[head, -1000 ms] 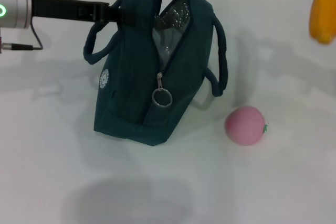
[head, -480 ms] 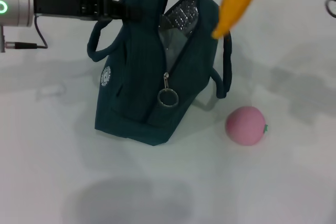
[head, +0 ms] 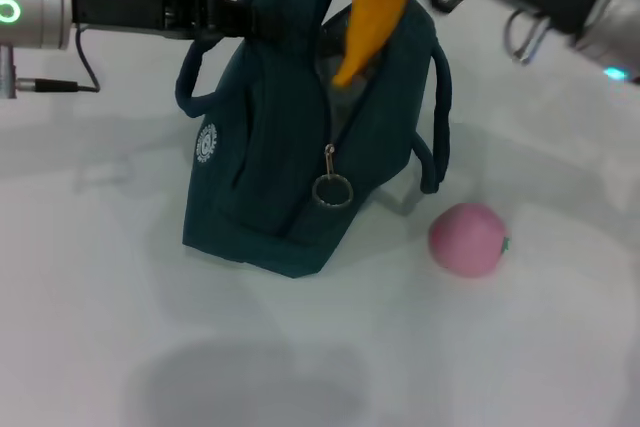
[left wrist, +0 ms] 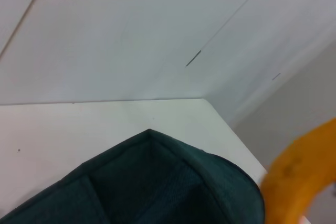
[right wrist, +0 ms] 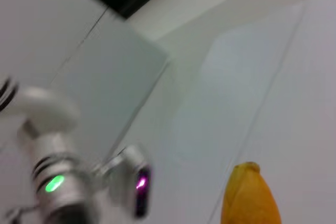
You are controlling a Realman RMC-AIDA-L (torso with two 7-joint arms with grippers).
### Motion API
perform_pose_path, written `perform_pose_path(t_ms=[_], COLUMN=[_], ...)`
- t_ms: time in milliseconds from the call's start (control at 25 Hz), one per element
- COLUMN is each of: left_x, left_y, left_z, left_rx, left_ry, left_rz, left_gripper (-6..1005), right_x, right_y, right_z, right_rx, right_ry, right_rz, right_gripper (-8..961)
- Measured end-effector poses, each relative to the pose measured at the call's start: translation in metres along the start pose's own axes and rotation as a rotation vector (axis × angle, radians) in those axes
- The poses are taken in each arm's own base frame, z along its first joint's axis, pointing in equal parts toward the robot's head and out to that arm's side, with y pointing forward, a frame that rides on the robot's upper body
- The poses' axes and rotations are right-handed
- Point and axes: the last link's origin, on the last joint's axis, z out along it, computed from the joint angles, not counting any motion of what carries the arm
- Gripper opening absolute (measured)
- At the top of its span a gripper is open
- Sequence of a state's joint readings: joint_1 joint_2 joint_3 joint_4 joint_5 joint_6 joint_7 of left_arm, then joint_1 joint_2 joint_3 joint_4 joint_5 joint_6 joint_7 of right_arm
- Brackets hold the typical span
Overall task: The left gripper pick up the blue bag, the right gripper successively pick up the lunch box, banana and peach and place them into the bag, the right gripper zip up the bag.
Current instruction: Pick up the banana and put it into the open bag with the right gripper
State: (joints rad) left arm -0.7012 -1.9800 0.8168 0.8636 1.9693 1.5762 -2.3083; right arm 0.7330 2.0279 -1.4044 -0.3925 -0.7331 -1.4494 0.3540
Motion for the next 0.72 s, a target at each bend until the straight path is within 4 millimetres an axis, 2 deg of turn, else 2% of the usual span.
perform_pose_path(t_ms=[40,80,360,520,720], left_x=[0.000,0.001,0.000,-0.004,-0.005], left_y=[0.000,0.000,-0.002,-0.005,-0.006], left_z=[0.000,0.000,-0.003,-0.006,-0.007], left_rx=[-0.001,-0.001,0.011,0.018,0.022], left_ry=[0.000,0.001,0.008,0.010,0.013], left_rz=[0.001,0.001,-0.002,-0.009,-0.011], left_gripper=[48,48,47,47,48], right_x=[0.000,0.008,0.008,0.008,0.013], right_y=[0.000,0.012,0.033,0.042,0.053], right_z=[0.000,0.012,0.020,0.011,-0.012], right_rx=[0.000,-0.034,-0.092,-0.092,-0.066], right_ry=[0.000,0.044,0.040,0.041,0.069], right_rz=[0.000,-0.031,0.014,0.052,0.111], right_gripper=[439,439,439,439,438])
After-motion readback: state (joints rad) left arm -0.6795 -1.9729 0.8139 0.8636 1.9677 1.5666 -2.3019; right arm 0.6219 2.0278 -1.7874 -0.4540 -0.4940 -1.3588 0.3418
